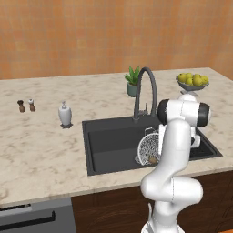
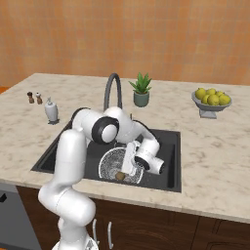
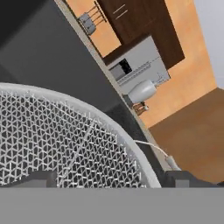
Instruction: Put the colander in the sink, put the kiwi in the colander, and turn on the sink faucet and pour water over the colander.
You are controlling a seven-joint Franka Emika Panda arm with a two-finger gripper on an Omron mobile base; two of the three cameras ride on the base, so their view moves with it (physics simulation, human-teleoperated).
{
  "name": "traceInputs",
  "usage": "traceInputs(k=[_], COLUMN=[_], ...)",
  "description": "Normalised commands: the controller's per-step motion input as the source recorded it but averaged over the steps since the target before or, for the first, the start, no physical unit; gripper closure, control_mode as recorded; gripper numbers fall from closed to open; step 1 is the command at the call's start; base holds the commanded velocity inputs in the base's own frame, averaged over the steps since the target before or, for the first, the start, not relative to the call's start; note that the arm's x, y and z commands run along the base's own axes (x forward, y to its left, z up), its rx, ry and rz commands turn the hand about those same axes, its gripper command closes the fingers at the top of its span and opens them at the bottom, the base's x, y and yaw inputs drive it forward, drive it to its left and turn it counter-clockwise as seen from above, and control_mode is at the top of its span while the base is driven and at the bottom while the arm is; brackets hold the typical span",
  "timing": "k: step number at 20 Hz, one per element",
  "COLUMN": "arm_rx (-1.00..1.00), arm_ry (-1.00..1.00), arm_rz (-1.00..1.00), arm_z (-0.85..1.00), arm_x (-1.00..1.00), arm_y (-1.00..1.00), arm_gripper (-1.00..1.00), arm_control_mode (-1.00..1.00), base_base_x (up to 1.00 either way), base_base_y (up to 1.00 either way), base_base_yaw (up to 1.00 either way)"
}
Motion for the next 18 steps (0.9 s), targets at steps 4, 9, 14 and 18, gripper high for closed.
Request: traceInputs(k=[4,9,14,18], arm_rx=[-0.03,-0.08,-0.14,-0.04], arm_ry=[0.0,0.0,0.0,0.09], arm_rz=[0.0,-0.01,-0.08,-0.17], arm_z=[0.38,0.27,0.48,0.61], arm_x=[0.23,0.14,0.0,0.0], arm_y=[-0.16,-0.1,-0.51,-0.55], arm_gripper=[-1.0,-1.0,-1.0,-1.0], arm_control_mode=[-1.0,-1.0,-1.0,-1.0], base_base_x=[0.0,0.0,0.0,0.0], base_base_y=[0.0,0.0,0.0,0.0], base_base_yaw=[0.0,0.0,0.0,0.0])
